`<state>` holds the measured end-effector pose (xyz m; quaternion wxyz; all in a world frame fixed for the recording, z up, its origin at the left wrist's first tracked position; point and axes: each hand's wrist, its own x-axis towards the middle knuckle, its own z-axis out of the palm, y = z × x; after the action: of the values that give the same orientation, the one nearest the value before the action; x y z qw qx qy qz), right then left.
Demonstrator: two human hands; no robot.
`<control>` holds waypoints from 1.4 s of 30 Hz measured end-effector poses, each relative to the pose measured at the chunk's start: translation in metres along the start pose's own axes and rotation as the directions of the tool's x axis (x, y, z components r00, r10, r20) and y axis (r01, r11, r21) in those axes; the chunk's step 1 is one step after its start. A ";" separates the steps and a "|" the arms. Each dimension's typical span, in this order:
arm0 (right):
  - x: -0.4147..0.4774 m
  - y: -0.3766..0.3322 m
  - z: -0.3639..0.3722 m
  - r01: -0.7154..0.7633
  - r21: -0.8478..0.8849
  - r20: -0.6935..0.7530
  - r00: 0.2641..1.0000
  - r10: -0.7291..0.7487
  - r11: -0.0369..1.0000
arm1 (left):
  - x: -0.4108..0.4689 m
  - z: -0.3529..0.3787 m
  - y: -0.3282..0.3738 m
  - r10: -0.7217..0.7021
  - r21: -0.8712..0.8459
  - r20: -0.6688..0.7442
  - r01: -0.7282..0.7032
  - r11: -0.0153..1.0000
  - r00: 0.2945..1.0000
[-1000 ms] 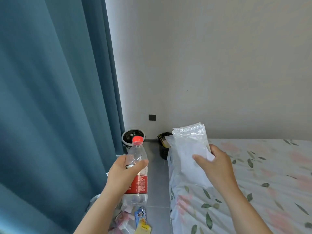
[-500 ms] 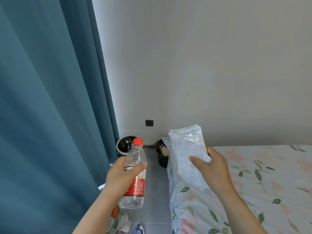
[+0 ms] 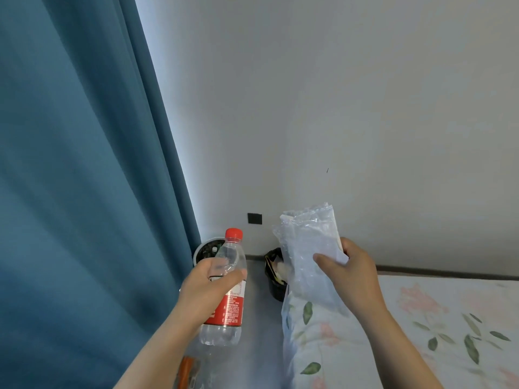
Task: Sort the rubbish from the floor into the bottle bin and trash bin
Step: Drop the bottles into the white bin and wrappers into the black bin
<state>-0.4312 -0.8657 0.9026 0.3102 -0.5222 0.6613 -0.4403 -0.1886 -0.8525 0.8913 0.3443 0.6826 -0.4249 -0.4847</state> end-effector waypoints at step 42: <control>0.411 0.121 0.317 -0.141 -0.295 0.262 0.939 0.222 0.945 | 0.527 -0.027 -0.076 -0.206 0.069 -0.405 0.254 0.965 0.891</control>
<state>-0.3139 -1.3354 0.6801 0.3693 -0.5552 0.7080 -0.2325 -0.0552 -1.3019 0.6374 0.3211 0.8310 -0.2916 -0.3482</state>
